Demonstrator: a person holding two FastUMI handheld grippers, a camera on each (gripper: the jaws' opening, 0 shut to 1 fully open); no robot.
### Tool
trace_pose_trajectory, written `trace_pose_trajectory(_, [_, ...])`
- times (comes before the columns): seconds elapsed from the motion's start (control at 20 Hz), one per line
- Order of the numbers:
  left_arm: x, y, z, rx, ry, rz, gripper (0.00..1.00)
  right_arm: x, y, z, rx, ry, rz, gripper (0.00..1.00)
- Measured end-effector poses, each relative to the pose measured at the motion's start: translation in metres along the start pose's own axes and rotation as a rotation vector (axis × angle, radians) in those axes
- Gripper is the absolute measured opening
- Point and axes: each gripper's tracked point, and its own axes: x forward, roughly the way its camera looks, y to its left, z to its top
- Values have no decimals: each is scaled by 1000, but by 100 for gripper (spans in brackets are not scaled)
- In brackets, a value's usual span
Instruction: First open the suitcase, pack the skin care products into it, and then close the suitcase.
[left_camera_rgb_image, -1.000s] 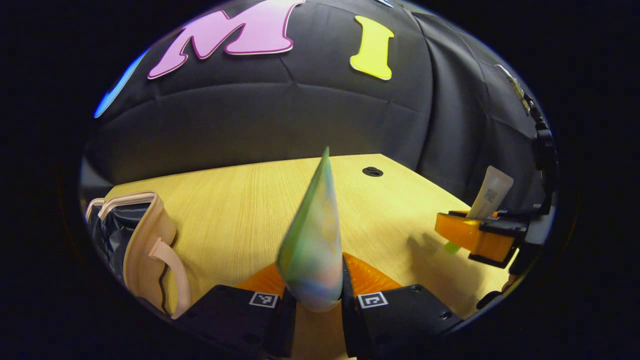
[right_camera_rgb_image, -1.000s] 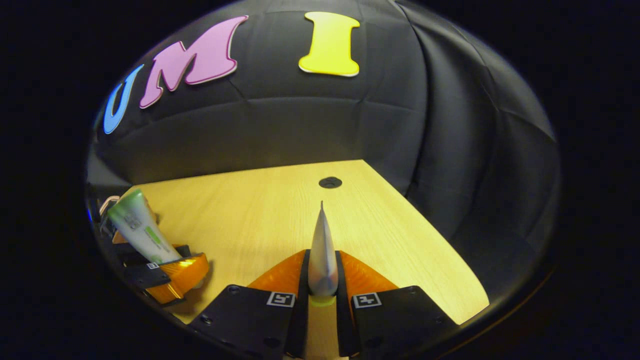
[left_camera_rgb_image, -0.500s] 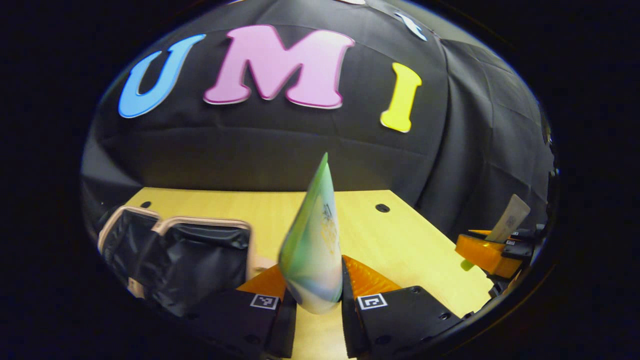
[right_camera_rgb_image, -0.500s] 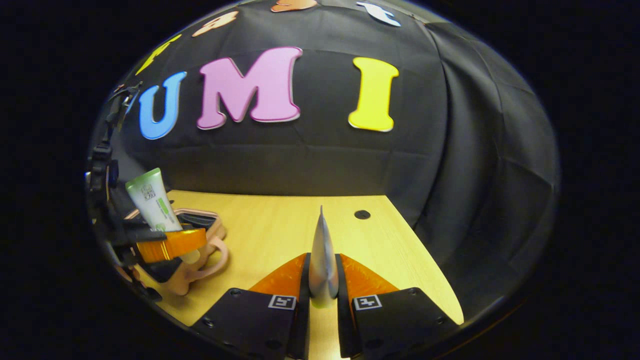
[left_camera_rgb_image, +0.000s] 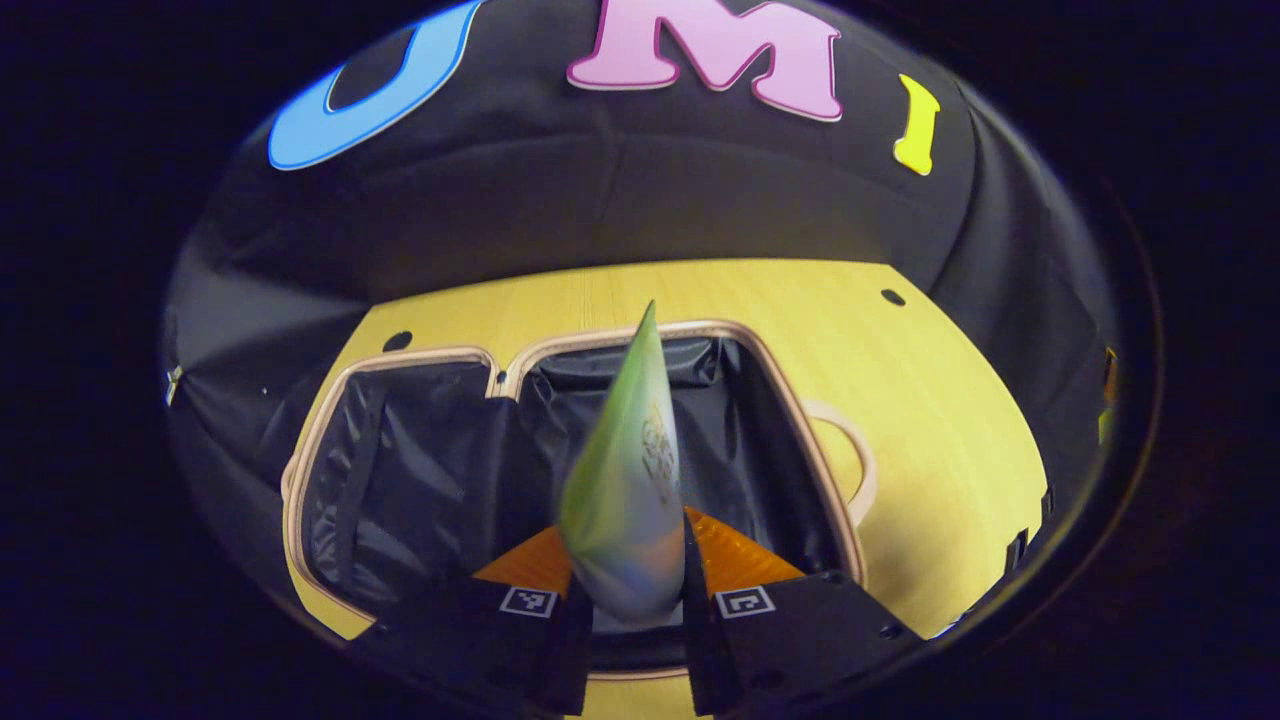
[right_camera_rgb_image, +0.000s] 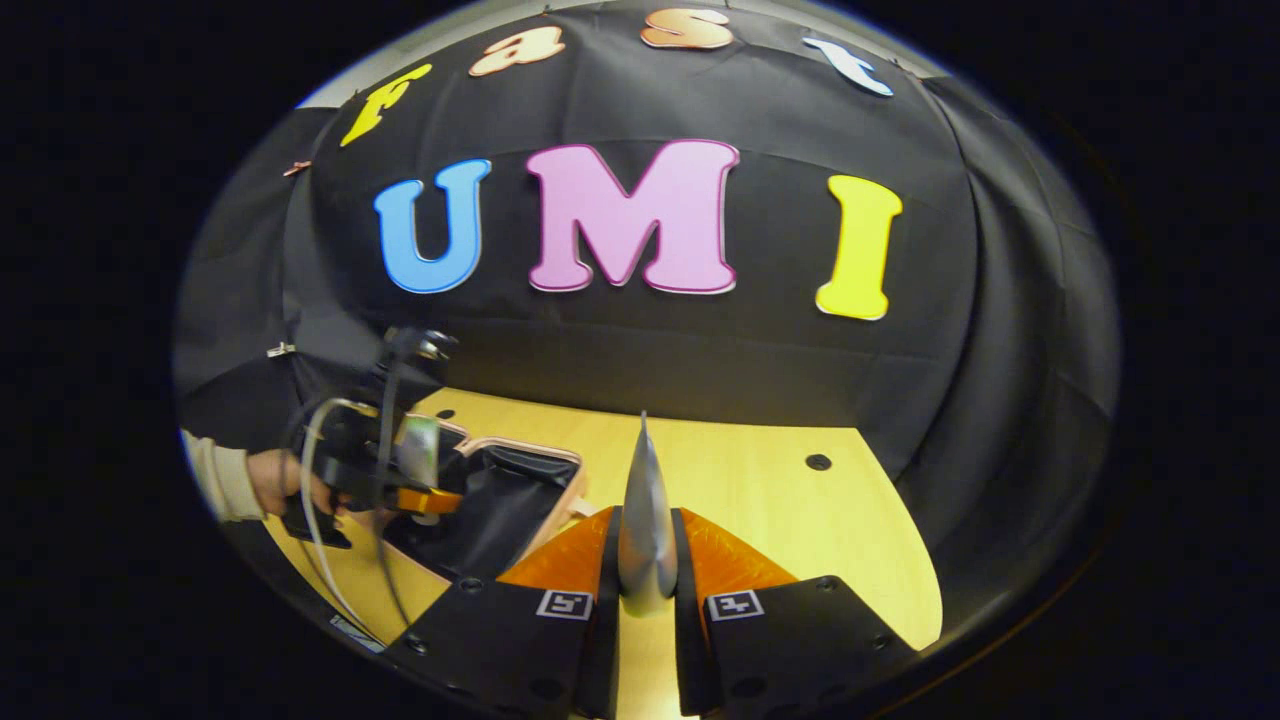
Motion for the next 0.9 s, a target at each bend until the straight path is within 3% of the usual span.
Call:
trace_pose_trajectory(0.2, [35,8,-22,12,162,-39,43,3,39,-5,14,28,68,27])
trace_pose_trajectory(0.45, [57,10,-46,-106,319,-56,43,15,51,-7,19,62,89,27])
trace_pose_trajectory(0.7, [48,21,-19,-40,222,0,51,34,55,-7,44,106,97,27])
trace_pose_trajectory(0.75, [40,24,-6,-40,157,7,70,37,59,-7,52,118,107,27])
trace_pose_trajectory(0.8, [26,25,7,-49,86,3,66,41,61,-7,57,131,115,27])
trace_pose_trajectory(0.9, [-8,38,30,-63,-61,27,89,54,68,-10,45,155,126,27])
